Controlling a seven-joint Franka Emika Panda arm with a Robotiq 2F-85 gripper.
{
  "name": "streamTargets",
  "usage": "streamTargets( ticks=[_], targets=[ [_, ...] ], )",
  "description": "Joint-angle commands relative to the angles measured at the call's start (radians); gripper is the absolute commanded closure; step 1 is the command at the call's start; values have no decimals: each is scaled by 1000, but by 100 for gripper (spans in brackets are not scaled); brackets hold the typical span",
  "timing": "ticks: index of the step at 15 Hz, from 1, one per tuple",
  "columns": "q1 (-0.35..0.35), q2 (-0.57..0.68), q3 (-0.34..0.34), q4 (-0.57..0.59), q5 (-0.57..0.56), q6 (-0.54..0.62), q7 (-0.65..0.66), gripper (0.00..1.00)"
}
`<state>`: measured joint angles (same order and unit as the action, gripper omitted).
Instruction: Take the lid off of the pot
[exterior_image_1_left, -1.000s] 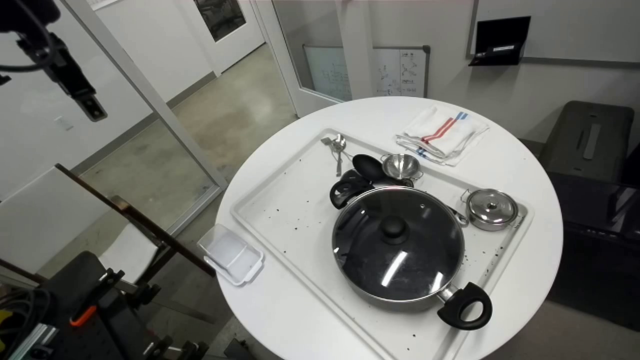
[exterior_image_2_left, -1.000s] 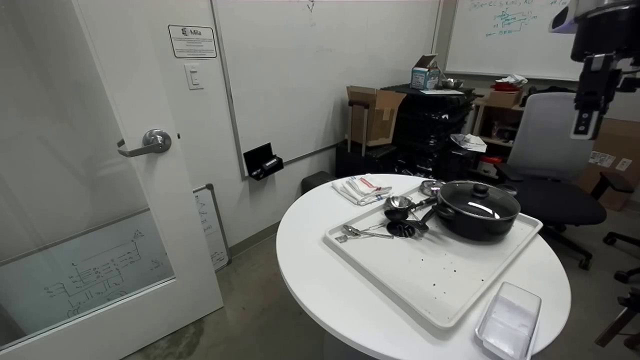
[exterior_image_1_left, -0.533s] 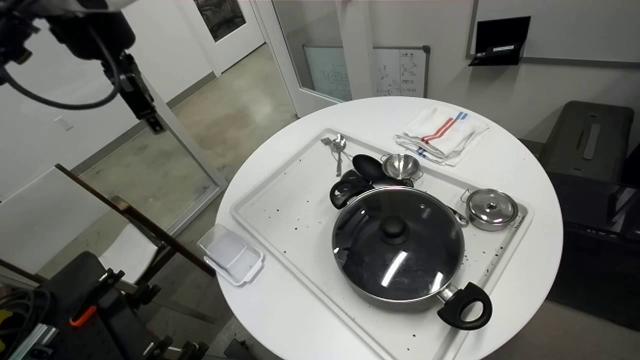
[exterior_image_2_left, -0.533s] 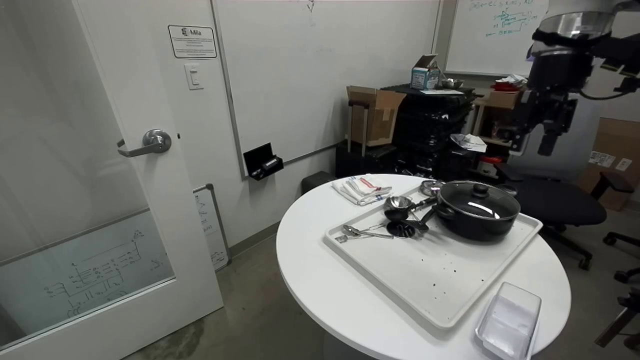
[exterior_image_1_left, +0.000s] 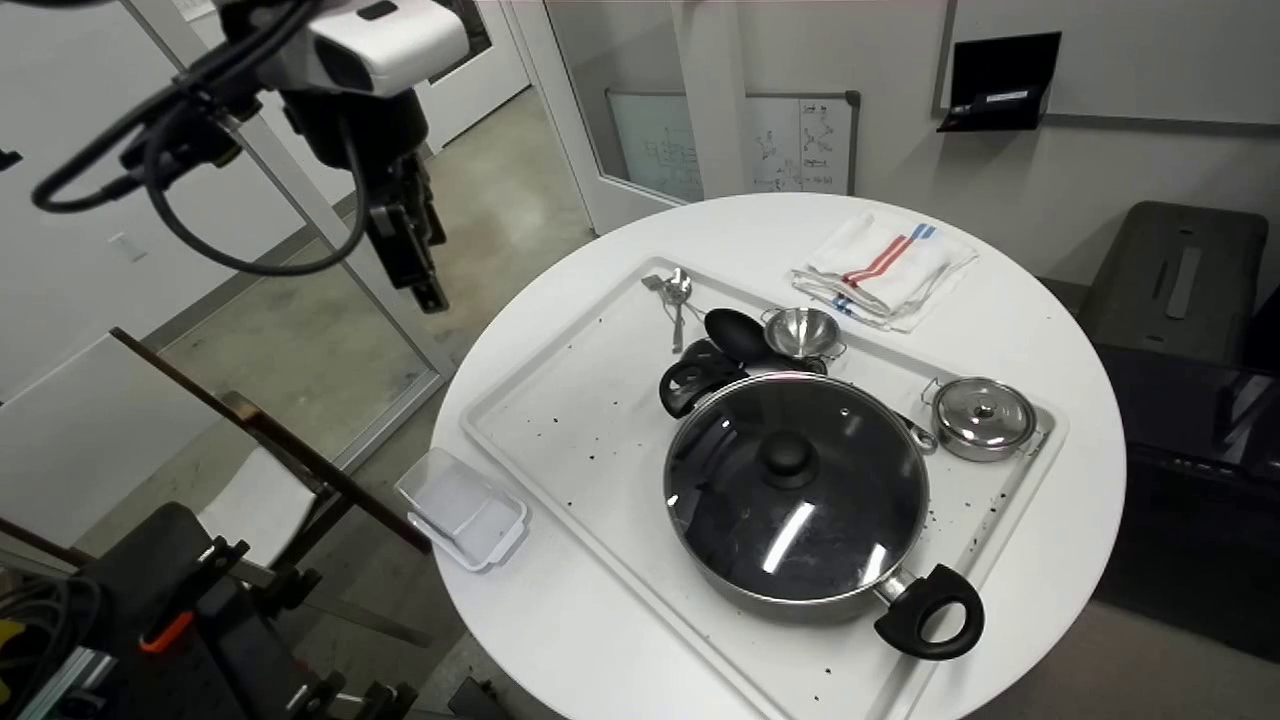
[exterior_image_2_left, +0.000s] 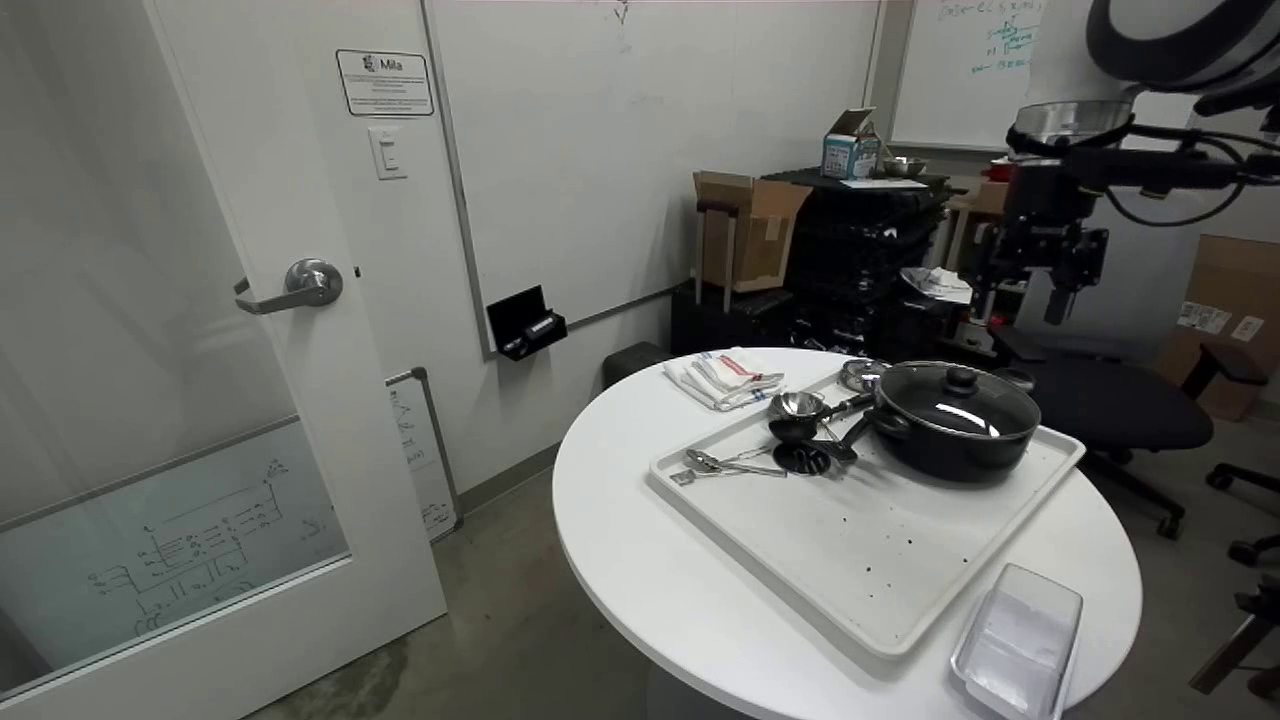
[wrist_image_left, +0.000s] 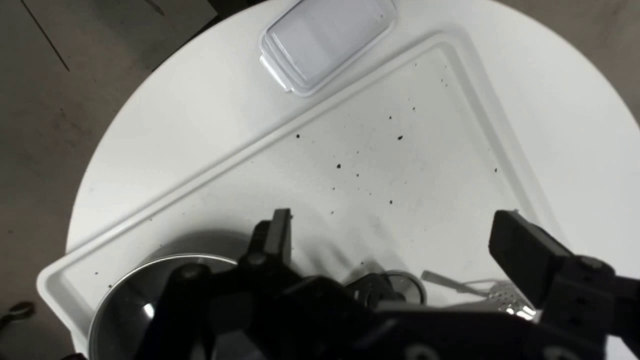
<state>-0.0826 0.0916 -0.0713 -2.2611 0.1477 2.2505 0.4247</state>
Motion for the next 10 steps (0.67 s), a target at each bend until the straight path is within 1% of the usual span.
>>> streamTargets(
  ticks=[1,6,10],
  targets=[
    [-11,117,-43,109,8,32,139,0],
    [-15,256,-107,210,17,120,328,0],
    [-9,366,-154,271,13,220,498,0]
  ],
)
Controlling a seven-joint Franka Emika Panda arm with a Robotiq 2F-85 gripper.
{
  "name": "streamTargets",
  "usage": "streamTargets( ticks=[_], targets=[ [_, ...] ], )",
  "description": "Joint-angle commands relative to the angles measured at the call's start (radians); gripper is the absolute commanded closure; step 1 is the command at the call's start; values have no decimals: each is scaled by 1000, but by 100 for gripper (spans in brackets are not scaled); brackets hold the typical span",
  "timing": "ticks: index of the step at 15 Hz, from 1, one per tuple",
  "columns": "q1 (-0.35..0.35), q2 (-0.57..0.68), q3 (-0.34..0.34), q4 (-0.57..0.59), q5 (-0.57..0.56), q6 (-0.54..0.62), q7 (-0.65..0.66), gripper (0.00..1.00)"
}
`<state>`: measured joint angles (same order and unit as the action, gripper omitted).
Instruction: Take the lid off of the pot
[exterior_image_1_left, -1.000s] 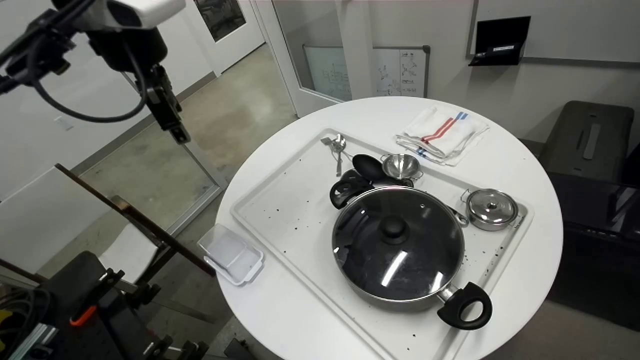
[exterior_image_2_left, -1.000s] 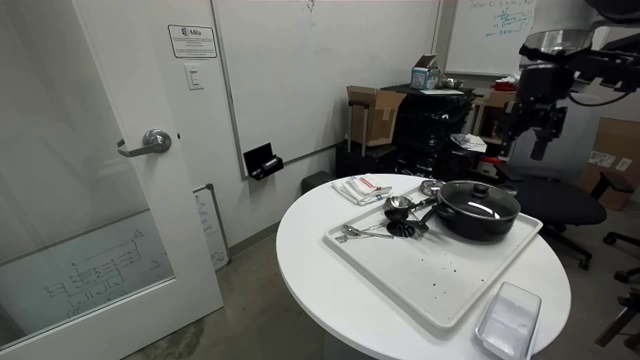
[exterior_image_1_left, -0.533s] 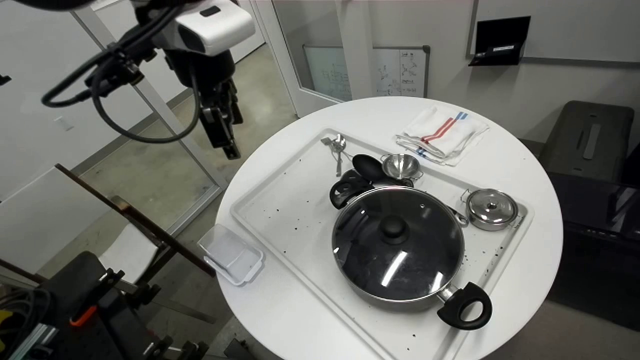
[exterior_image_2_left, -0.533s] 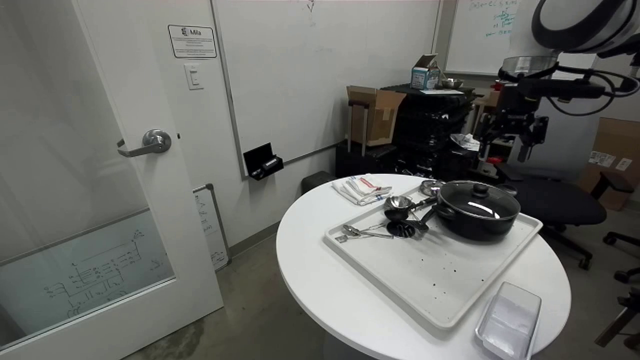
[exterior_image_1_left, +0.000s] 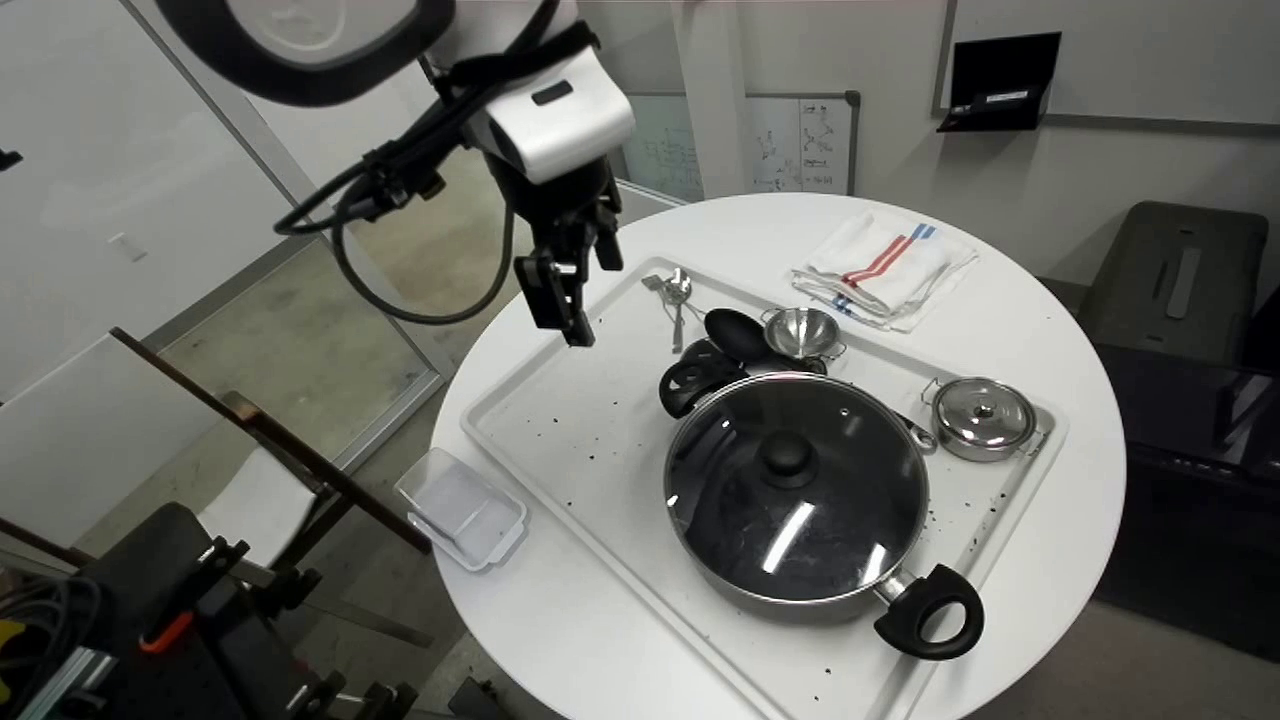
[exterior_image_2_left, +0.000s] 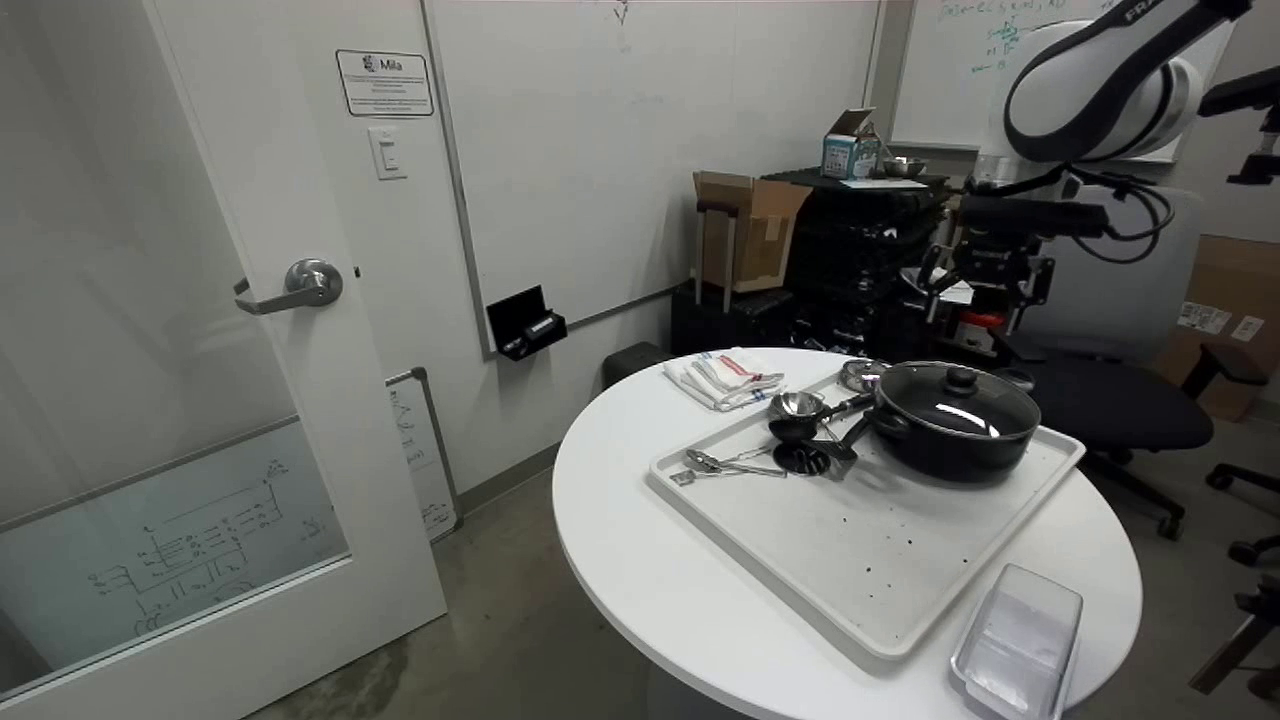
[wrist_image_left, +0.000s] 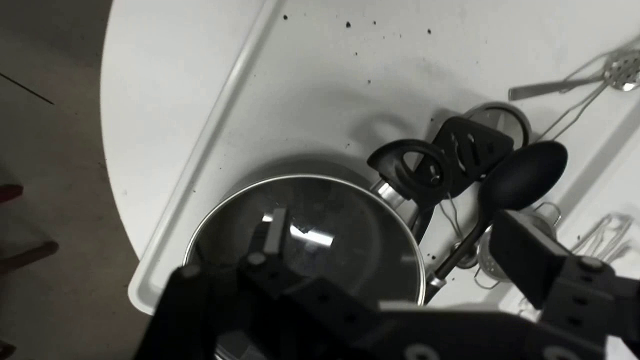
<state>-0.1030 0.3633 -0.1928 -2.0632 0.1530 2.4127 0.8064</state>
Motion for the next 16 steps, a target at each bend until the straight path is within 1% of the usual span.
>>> streamTargets(
  ticks=[1,3,6,12,15,16],
  targets=[
    [11,121,-43,90,11,68,160,0],
    [10,171,-66,122,13,94,244,0],
    [-9,237,-86,169,25,101,328,0],
    [-57,329,-103,243,40,110,401,0],
    [-66,370,-114,275,39,130,444,0],
    [-59,387,-125,283,31,156,466,0]
  ],
)
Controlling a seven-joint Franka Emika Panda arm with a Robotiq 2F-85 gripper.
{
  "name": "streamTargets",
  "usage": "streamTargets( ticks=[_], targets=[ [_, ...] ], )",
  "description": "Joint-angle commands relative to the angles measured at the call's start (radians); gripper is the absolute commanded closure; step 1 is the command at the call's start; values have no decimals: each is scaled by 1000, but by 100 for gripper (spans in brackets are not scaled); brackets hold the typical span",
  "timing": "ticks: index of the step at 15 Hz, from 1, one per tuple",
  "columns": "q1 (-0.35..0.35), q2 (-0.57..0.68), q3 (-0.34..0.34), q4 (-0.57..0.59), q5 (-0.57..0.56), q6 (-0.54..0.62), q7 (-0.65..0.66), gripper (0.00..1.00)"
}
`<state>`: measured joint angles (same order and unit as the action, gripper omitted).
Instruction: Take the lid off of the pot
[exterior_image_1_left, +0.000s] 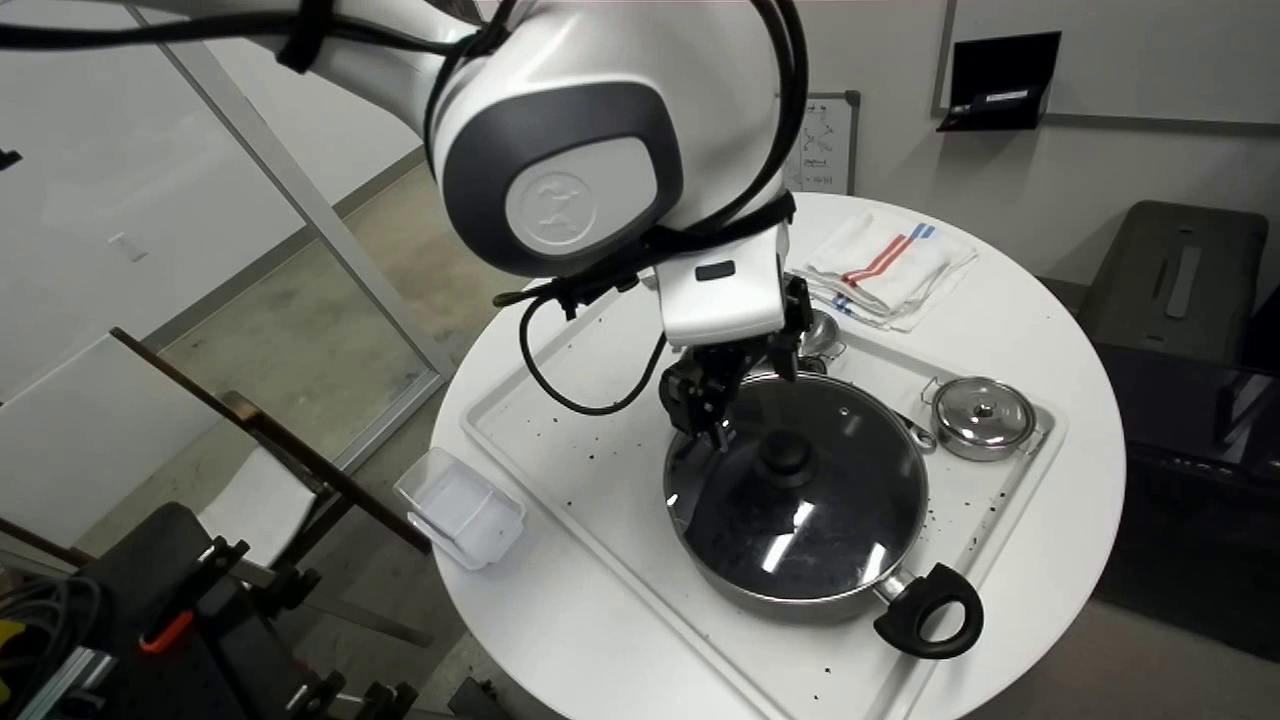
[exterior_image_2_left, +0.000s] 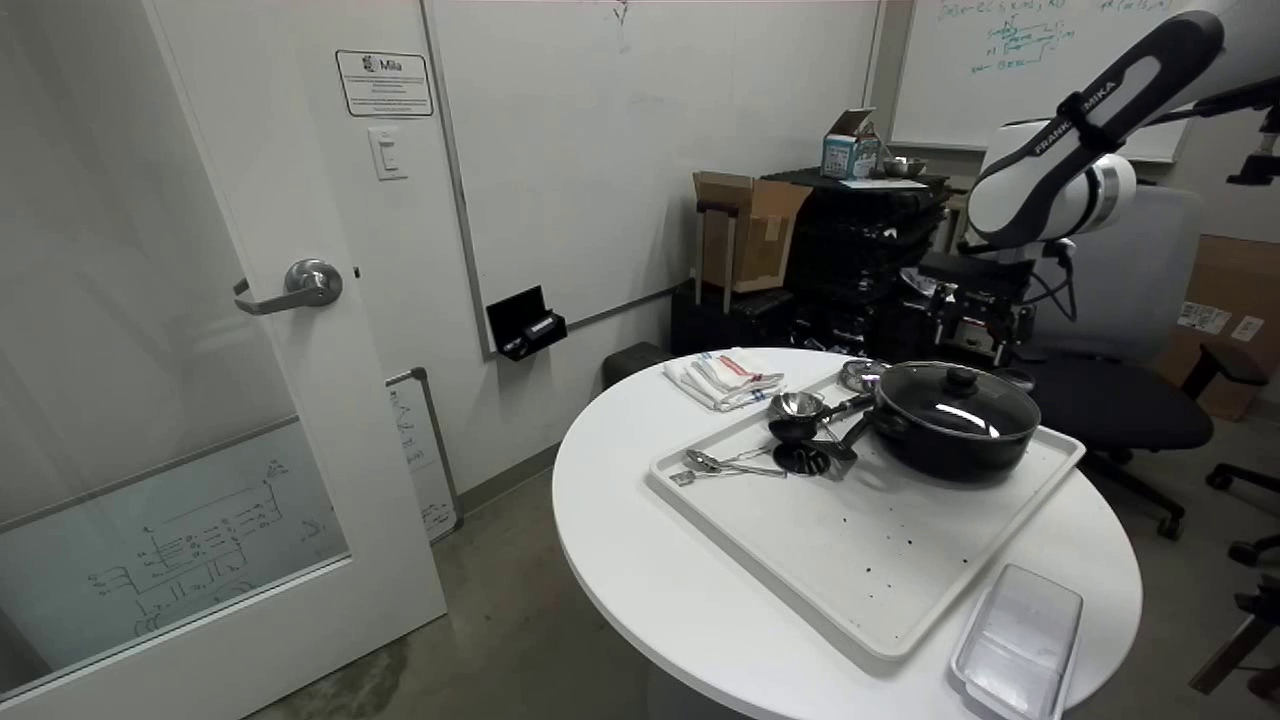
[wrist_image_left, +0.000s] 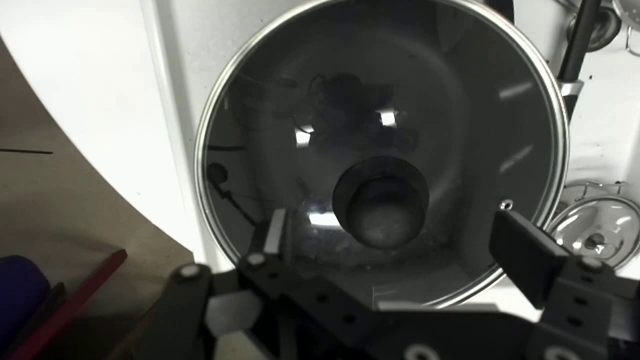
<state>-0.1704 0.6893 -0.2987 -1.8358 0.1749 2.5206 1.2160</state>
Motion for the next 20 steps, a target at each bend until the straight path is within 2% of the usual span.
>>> streamTargets(
  ticks=[1,6,15,17,20],
  targets=[
    [13,75,-26,64,5,67,75,0],
    [25,147,-49,106,1,127,152,0],
    [29,194,-47,126,3,147,187,0],
    [29,195,-46,124,4,154,186,26],
    [30,193,-46,122,4,157,185,50]
  ],
)
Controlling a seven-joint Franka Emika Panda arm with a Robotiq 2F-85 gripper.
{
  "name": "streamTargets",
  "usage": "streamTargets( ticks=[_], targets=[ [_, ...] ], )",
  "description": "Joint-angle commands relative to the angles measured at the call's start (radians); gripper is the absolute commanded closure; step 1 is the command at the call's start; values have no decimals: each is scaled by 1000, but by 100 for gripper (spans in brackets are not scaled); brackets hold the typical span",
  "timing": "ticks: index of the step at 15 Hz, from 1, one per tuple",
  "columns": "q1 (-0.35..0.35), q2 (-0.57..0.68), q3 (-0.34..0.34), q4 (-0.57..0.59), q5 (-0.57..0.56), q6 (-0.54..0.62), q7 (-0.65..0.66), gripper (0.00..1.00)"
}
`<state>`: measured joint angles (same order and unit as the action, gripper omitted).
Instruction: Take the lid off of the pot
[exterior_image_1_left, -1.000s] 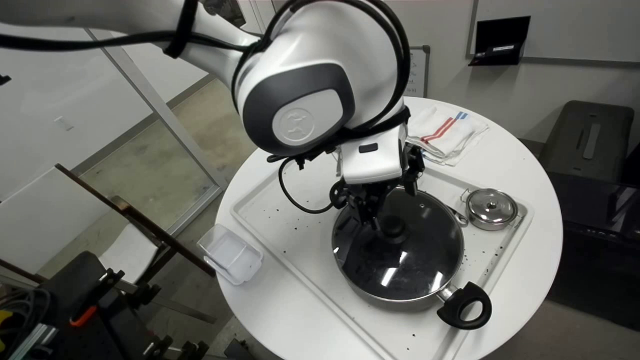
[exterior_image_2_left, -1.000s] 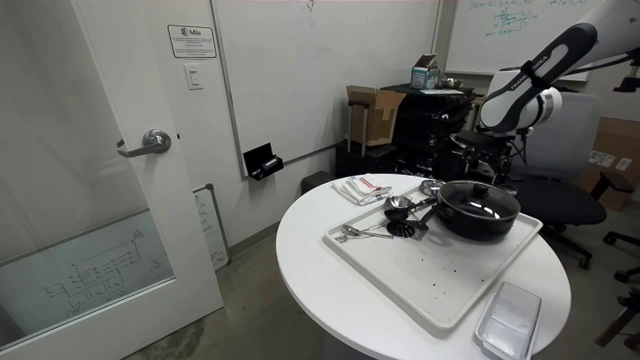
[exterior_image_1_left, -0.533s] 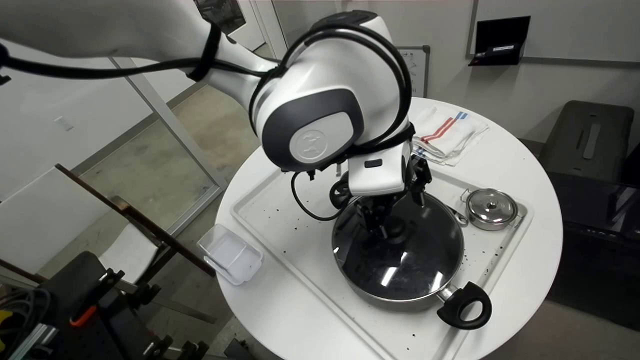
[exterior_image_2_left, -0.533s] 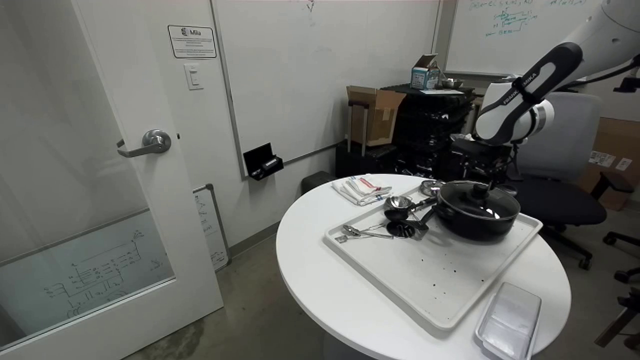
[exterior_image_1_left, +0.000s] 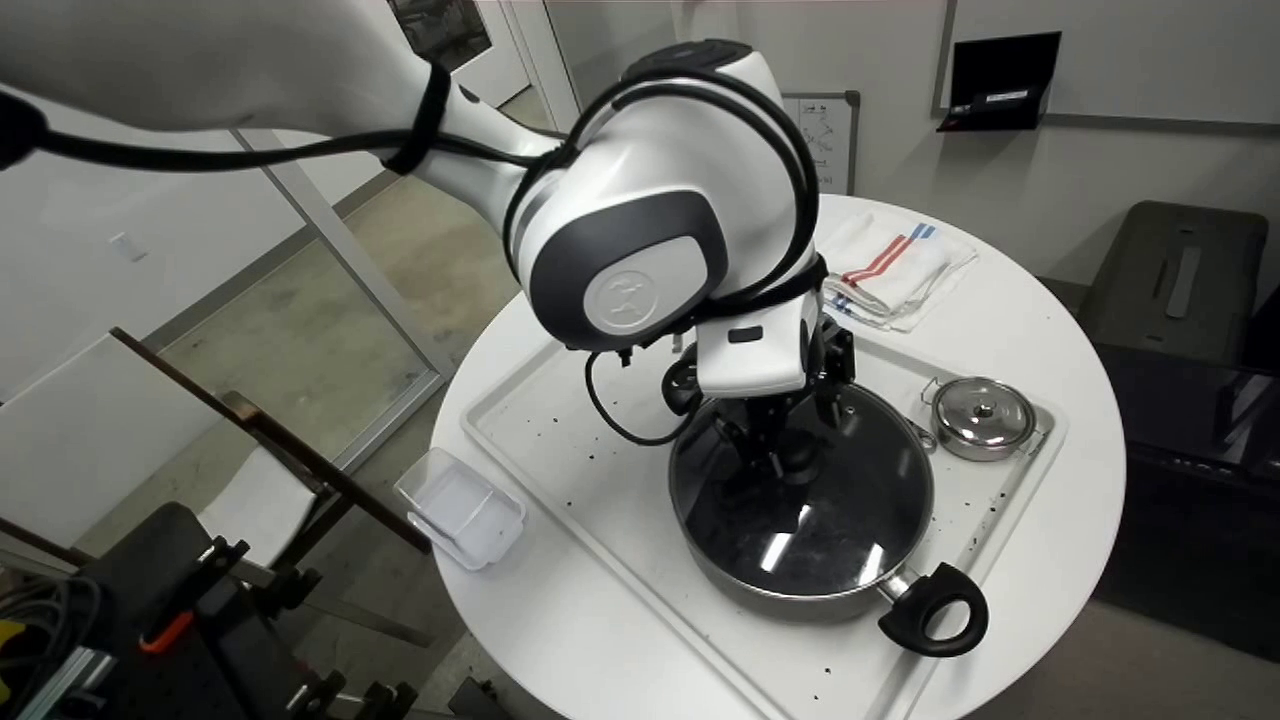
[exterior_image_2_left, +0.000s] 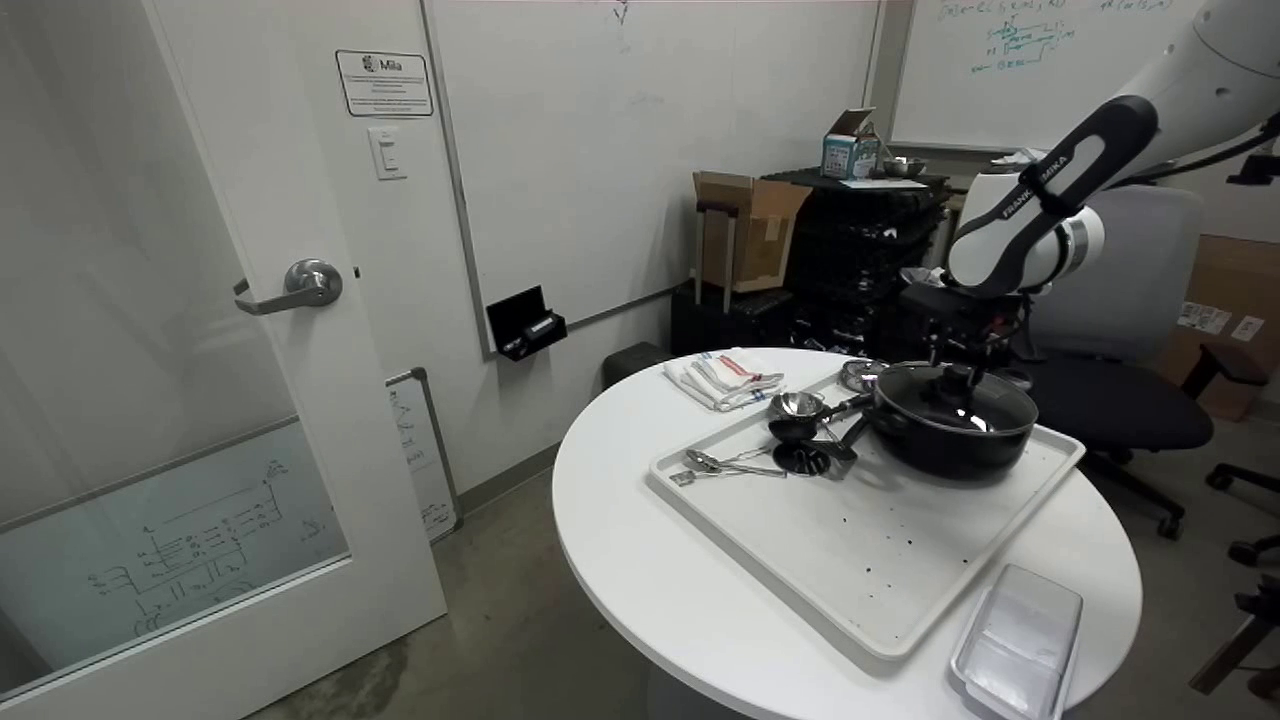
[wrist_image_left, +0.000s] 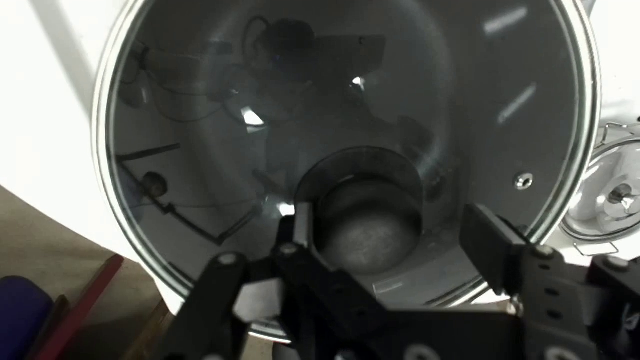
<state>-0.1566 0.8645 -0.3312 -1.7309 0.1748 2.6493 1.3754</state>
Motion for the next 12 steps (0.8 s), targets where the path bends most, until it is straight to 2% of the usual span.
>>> streamTargets(
  ticks=[1,3,4,8,12],
  targets=[
    [16,17,-16,17,4,29,26,56],
    [16,13,-18,14,4,32,25,72],
    [17,10,-17,11,5,37,25,74],
    [23,-19,-15,-24,4,67,13,74],
    [34,-88,-10,-114,9,158,-16,74]
  ],
)
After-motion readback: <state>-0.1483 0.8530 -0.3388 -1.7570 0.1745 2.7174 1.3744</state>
